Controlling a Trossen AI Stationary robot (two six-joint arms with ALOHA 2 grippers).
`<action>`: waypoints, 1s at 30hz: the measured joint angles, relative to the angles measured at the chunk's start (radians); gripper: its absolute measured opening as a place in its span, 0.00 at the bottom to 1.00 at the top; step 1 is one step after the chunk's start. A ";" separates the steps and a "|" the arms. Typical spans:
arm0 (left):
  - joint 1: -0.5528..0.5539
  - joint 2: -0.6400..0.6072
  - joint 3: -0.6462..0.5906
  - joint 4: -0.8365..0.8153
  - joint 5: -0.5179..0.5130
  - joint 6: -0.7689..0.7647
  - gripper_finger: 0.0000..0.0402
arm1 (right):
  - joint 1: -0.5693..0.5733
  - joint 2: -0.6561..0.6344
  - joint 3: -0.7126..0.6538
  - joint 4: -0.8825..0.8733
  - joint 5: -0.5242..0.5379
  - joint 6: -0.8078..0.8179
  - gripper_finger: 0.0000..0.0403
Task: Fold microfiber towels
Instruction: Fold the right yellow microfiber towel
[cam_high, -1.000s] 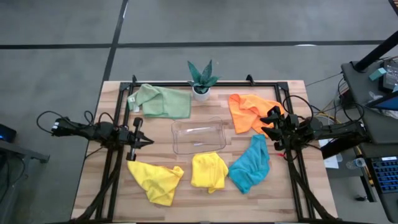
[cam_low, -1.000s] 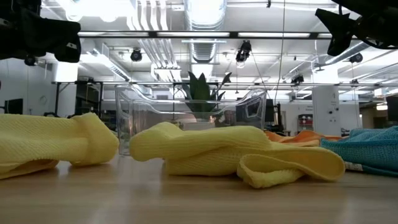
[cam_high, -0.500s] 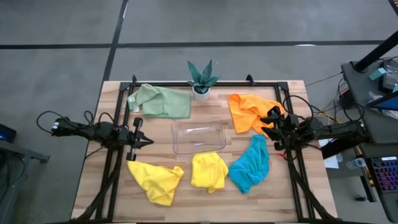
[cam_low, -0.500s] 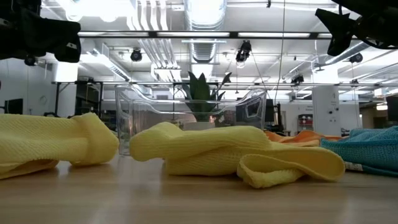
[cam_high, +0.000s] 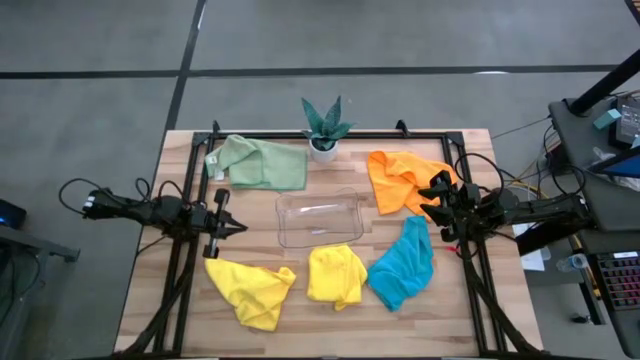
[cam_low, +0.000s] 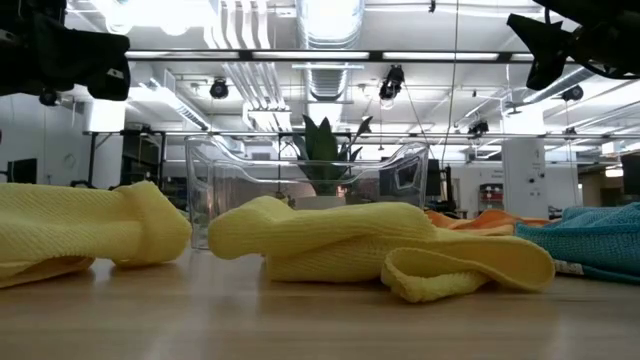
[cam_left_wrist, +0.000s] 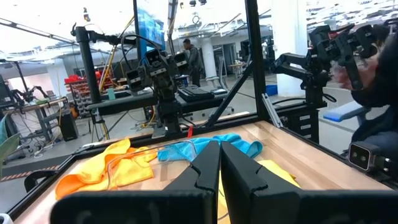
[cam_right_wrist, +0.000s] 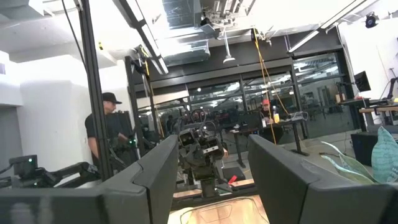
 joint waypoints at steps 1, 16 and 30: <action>0.000 -0.001 0.000 0.002 0.000 -0.005 0.00 | 0.000 0.000 0.000 0.000 0.000 0.000 0.46; -0.001 0.039 0.000 0.510 0.019 -0.369 0.00 | 0.000 0.000 0.000 -0.023 0.026 0.576 0.46; -0.001 0.095 0.000 0.622 0.003 -0.283 0.00 | 0.000 0.000 0.000 -0.023 0.026 0.511 0.46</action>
